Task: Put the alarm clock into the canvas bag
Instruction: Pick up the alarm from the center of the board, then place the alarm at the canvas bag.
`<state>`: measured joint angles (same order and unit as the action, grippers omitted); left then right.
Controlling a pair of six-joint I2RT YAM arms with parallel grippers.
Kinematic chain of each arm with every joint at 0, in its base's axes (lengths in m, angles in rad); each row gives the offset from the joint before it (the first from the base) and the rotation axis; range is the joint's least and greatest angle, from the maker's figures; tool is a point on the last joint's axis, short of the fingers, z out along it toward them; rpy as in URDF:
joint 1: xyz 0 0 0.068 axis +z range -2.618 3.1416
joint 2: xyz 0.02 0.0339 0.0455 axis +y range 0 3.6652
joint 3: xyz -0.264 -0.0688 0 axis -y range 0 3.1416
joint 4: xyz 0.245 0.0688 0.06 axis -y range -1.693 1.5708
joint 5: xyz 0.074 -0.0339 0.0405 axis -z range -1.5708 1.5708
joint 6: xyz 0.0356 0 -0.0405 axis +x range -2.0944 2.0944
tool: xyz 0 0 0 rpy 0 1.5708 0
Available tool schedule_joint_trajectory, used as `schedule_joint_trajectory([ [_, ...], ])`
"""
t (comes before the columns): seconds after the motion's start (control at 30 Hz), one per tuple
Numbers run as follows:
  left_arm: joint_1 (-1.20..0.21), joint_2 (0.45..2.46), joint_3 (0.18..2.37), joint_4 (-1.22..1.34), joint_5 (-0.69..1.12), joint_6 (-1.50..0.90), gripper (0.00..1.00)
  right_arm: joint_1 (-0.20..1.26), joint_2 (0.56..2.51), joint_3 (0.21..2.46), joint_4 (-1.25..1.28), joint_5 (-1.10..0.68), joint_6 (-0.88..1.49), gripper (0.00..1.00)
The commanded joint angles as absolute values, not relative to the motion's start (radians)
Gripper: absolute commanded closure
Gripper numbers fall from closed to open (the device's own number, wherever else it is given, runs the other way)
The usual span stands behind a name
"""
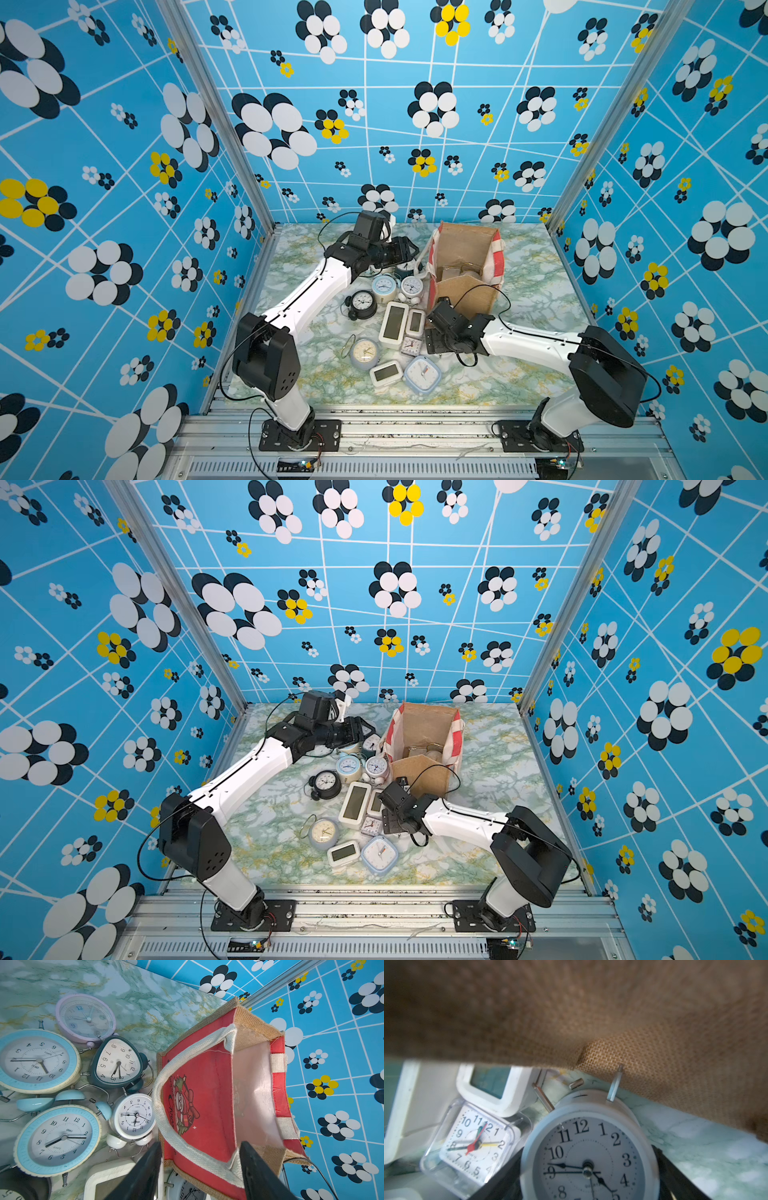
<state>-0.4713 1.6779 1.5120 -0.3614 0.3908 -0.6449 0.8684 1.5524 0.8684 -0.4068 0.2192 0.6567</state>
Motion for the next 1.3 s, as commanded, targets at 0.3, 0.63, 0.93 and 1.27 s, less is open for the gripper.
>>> schedule_joint_trajectory([
  [0.3, -0.526, 1.771, 1.645, -0.449, 0.425, -0.605, 0.36, 0.877, 1.357, 0.845, -0.575, 0.217, 0.658, 0.36],
  [0.63, -0.586, 1.890, 1.782, -0.588, 0.442, -0.552, 0.52, 0.877, 1.084, 0.917, -0.815, 0.209, 0.677, 0.49],
  [0.93, -0.619, 1.888, 1.787, -0.590, 0.463, -0.573, 0.91, 0.872, 1.064, 1.168, -0.949, 0.290, 0.626, 0.51],
  [1.27, -0.678, 1.873, 1.781, -0.566, 0.463, -0.648, 1.00, 0.780, 1.164, 1.476, -0.982, 0.327, 0.518, 0.52],
])
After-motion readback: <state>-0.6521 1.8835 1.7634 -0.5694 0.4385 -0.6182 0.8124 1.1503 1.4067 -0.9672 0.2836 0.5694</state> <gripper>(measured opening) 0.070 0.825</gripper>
